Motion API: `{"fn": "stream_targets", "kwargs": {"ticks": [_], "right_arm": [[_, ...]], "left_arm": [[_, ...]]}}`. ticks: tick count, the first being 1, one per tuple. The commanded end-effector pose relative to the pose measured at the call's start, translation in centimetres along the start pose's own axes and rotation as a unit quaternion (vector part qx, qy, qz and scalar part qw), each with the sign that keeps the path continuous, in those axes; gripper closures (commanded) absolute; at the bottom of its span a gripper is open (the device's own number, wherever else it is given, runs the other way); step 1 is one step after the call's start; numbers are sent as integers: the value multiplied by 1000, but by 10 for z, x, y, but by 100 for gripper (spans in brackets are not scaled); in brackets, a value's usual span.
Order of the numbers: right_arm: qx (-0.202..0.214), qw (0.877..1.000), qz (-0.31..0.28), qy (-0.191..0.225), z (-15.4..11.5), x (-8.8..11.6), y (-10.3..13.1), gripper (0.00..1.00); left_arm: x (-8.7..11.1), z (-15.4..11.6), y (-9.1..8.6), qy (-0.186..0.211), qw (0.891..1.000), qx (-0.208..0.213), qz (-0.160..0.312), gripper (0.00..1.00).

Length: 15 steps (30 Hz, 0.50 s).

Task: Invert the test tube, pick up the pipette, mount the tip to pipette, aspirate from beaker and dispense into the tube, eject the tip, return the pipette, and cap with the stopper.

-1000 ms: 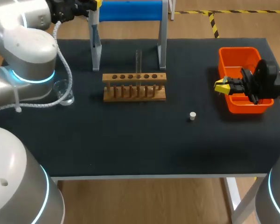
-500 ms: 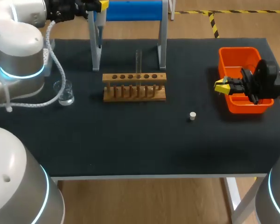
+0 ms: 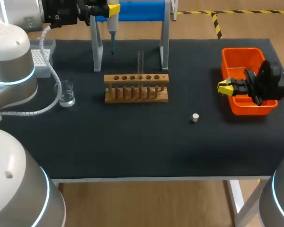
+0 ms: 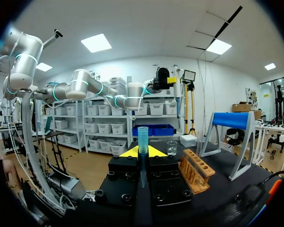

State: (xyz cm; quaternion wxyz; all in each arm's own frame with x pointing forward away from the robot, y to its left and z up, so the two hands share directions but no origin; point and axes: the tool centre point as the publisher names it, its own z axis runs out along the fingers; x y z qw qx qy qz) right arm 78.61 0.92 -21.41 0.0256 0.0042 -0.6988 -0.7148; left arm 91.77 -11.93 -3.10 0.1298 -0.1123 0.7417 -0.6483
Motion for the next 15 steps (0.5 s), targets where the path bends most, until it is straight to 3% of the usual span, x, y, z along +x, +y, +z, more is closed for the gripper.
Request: {"fn": "stream_targets", "kwargs": {"ticks": [1, 7, 15], "right_arm": [[1, 1000, 0, -1, 0, 1, 0, 100], [1, 1000, 0, -1, 0, 1, 0, 100], [1, 1000, 0, -1, 0, 1, 0, 100]], "left_arm": [[8, 6, -6, 15, 1000, 3, -1, 100], [21, 20, -12, 53, 998, 19, 4, 100], [36, 34, -18, 69, 997, 20, 6, 100]]}}
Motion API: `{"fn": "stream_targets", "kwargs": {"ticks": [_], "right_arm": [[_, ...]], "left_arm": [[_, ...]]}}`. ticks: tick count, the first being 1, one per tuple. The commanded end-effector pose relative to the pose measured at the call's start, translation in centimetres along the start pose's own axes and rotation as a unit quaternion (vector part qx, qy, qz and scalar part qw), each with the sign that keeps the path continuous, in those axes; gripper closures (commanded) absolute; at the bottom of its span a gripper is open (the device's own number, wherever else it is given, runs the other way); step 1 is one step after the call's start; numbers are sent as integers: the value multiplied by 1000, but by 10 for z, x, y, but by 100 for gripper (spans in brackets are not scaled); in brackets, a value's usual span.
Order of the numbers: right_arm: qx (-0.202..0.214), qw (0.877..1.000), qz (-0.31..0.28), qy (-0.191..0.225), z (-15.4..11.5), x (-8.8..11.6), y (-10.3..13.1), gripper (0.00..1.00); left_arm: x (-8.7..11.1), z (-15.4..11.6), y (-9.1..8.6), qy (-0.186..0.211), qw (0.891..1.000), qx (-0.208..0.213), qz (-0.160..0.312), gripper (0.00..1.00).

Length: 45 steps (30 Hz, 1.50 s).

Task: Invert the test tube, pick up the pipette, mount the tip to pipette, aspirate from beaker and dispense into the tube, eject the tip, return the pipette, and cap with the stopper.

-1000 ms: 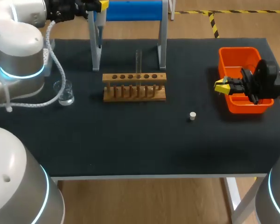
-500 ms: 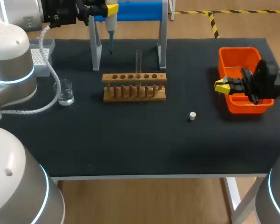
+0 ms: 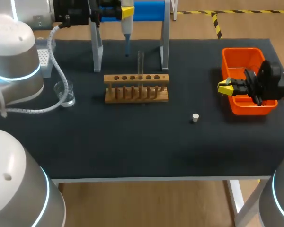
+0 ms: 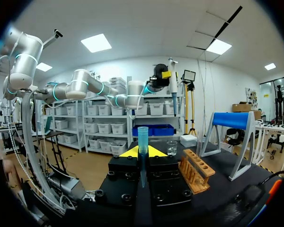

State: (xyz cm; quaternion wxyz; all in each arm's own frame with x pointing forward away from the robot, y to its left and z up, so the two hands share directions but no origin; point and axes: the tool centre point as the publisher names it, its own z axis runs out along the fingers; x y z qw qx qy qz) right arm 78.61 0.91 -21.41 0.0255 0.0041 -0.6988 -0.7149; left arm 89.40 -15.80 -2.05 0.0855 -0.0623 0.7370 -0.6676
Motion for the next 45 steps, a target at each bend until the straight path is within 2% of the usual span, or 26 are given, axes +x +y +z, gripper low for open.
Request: {"fn": "stream_targets", "kwargs": {"ticks": [1, 11, 18, 45], "right_arm": [[1, 1000, 0, -1, 0, 1, 0, 100], [1, 1000, 0, -1, 0, 1, 0, 100], [1, 1000, 0, -1, 0, 1, 0, 100], [1, 1000, 0, -1, 0, 1, 0, 100]], "left_arm": [[2, 9, -3, 3, 1000, 5, 0, 100], [22, 27, -6, 23, 1000, 17, -4, 100], [27, 35, -9, 34, 999, 14, -2, 100], [28, 39, -14, 41, 999, 3, -9, 100]]}}
